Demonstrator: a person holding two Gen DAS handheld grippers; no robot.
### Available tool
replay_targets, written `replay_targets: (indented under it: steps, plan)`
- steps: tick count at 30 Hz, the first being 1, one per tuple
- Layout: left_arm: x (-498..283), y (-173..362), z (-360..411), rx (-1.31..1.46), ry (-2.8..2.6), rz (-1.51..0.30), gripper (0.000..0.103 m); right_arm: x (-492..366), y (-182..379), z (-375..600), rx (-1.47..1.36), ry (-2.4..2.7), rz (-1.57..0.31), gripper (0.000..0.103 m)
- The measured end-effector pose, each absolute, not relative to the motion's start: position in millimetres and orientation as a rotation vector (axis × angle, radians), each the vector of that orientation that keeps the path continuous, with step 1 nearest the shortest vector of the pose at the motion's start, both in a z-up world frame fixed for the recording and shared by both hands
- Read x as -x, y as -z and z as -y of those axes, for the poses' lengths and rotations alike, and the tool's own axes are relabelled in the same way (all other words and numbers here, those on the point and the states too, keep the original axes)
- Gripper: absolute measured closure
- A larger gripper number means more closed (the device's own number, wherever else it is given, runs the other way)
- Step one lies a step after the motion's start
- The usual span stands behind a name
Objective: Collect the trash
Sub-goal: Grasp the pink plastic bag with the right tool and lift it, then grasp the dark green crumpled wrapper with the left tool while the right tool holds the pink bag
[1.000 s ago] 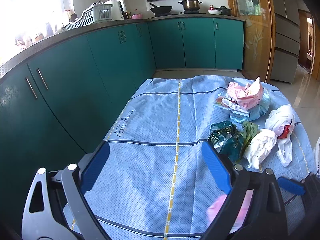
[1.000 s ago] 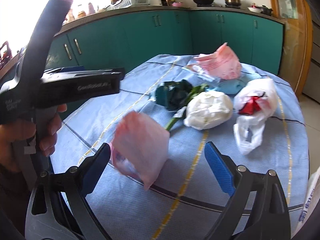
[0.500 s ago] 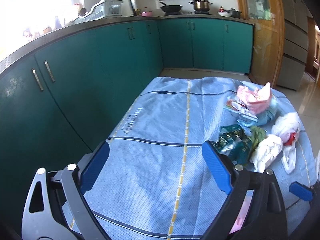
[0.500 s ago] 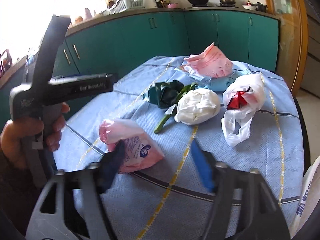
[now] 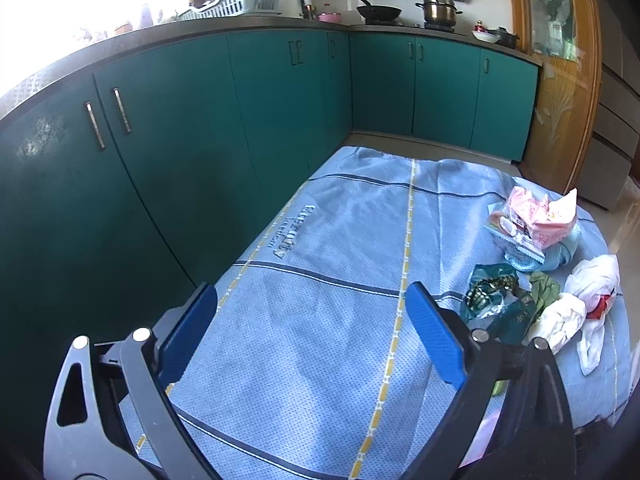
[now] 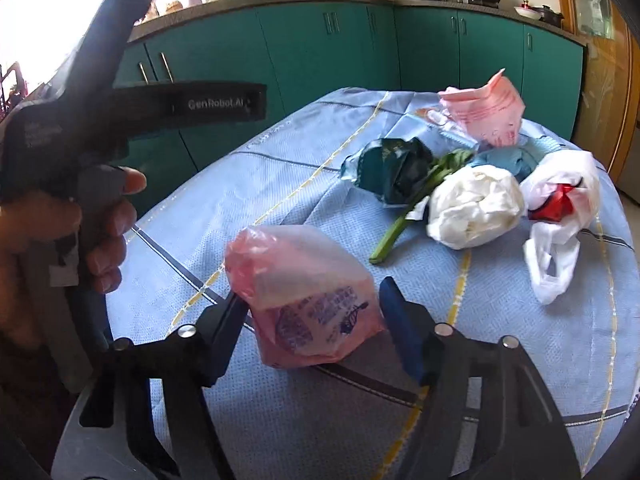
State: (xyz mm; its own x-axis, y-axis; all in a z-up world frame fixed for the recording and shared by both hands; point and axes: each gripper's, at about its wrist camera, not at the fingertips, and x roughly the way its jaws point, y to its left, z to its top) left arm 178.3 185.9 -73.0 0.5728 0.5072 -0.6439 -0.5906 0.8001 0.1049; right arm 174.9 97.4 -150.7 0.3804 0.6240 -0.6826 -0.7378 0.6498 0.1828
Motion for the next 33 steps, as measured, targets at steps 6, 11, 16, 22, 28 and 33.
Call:
replay_targets:
  steps: [6,11,16,22,28,33]
  plan:
    - [-194.9,79.3,-166.1,0.101,-0.469,-0.728,0.006,-189.1,134.4,-36.1,0.085,-0.773,-0.809,0.042]
    - [-238.3,96.8,-145.9,0.167,-0.24,-0.832,0.006,-213.2,142.4,14.0,0.009,-0.598,-0.884,0.025]
    - [-256.9,106.5,-131.4,0.21,-0.132,-0.851,0.006,-225.7,150.3,32.6,-0.015,-0.489,-0.912,0.017]
    - [-267.9,125.2,-134.5,0.208,-0.131,-0.916,0.037,-224.3,151.2,28.1,-0.001,-0.503,-0.897,0.017]
    - [-246.8,112.0,-141.8,0.175,-0.158,-0.853,0.042,-223.0,145.1,26.5,-0.001,-0.516,-0.864,0.017]
    - [-204.1,88.1,-131.9,0.08,-0.157,-0.751,0.042,-220.1,142.2,27.0,-0.006,-0.537,-0.84,0.017]
